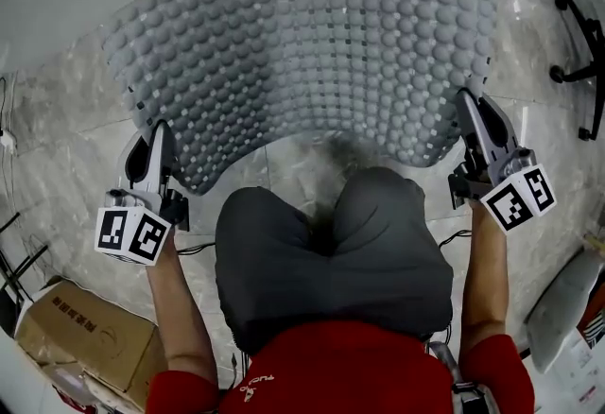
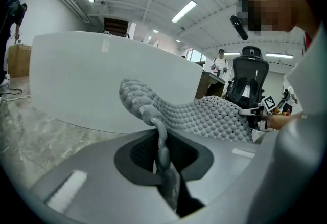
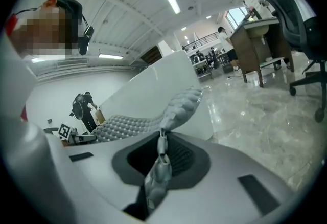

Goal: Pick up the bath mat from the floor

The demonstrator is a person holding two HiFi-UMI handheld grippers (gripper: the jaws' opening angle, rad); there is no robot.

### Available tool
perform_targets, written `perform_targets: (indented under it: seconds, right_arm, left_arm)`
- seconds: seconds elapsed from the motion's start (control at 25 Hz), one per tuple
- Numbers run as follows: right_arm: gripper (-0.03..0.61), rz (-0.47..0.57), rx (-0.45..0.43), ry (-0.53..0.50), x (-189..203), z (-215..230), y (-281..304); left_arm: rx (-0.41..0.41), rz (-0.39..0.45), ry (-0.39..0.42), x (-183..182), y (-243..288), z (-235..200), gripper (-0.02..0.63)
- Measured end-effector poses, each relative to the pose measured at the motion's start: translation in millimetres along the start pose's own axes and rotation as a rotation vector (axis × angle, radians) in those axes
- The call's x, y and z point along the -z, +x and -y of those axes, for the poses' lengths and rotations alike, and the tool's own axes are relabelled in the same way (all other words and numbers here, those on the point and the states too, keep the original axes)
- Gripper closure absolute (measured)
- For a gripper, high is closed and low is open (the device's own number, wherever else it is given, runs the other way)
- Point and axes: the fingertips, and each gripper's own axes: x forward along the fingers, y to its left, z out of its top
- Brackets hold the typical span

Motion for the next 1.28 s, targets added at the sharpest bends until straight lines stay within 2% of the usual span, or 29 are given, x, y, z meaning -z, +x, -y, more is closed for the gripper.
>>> perform_targets:
  seconds: [0.28,0.76,1.12,1.28]
  right_arm:
    - [0.541,0.056,-0.014,-0.022,-68.5,-33.2,-27.0]
    - [0.543,0.115,-0.014,0.017,-165.3,-84.4,-65.8]
    - [0.543,0.094,0.015,0.036,-227.6,-77.4,-108.4]
    - [0.543,0.089,0.010,0.057,-226.8,-73.8,-122.1]
  left_arm:
    - [0.003,0.054,0.012,-63.2,-35.3,17.7,0.571]
    - [0.004,0.073,0.020,-164.4,-97.3,49.5,0.571]
    - [0.010,0.053,0.002,-224.2,-111.9,103.2,0.572]
    - [0.001,0.041,-0.022,-223.9,-117.4,114.2,0.572]
